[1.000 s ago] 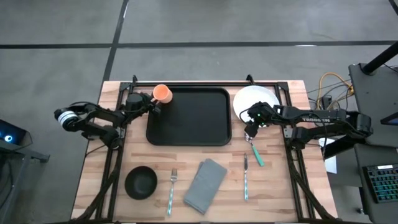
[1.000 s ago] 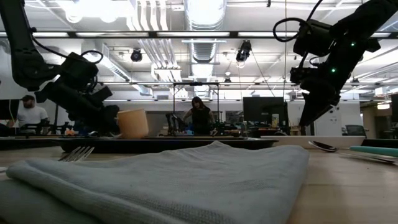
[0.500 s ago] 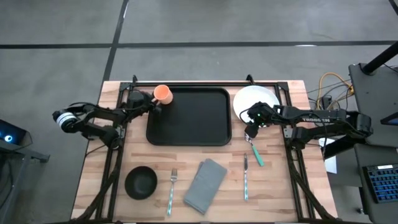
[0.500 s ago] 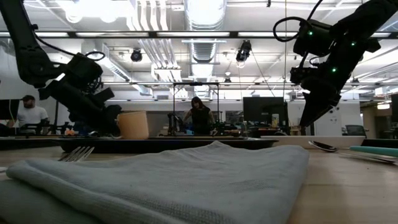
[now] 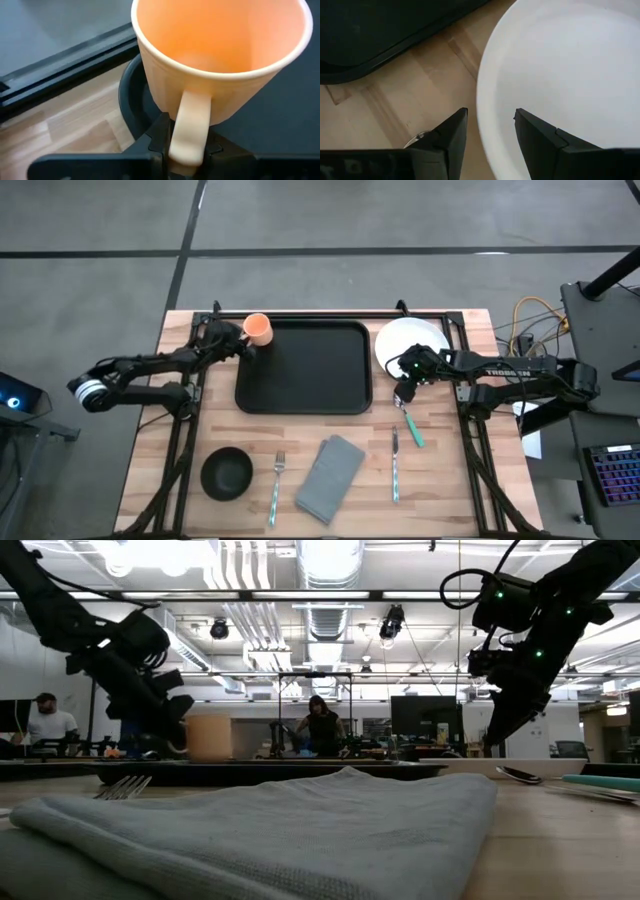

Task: Set up tray
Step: Put the mug on the top left of the serving tray

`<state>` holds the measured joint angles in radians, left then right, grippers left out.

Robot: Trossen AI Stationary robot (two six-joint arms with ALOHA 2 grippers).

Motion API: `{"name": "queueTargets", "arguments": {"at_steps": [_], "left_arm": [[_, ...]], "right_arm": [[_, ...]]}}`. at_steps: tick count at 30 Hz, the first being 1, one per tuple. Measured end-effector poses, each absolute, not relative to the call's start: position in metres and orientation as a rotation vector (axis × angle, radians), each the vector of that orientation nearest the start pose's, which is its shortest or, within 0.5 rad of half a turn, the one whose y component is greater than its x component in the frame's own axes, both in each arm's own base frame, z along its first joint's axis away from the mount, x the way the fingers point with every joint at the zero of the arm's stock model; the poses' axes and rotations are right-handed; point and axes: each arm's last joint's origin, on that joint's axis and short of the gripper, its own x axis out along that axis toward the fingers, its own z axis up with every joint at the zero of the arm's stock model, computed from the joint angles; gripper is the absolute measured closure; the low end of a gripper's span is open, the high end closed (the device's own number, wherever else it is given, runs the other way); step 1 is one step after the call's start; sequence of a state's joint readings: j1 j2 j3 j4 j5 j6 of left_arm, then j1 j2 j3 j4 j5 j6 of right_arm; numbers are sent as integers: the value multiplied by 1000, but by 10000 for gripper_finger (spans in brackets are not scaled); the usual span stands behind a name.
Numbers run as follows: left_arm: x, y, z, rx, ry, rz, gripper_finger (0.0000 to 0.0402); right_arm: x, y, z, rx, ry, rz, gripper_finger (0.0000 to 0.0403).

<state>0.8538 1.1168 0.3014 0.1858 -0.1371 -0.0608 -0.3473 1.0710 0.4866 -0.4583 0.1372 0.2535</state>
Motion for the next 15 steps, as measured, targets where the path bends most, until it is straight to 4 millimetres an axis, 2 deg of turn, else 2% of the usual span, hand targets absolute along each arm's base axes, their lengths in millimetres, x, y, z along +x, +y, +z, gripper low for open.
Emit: {"name": "queueTargets", "arguments": {"at_steps": [15], "left_arm": [[126,150,143,-285,638,966,375]], "right_arm": [[168,-64,167,347,991,-531,245]]}}
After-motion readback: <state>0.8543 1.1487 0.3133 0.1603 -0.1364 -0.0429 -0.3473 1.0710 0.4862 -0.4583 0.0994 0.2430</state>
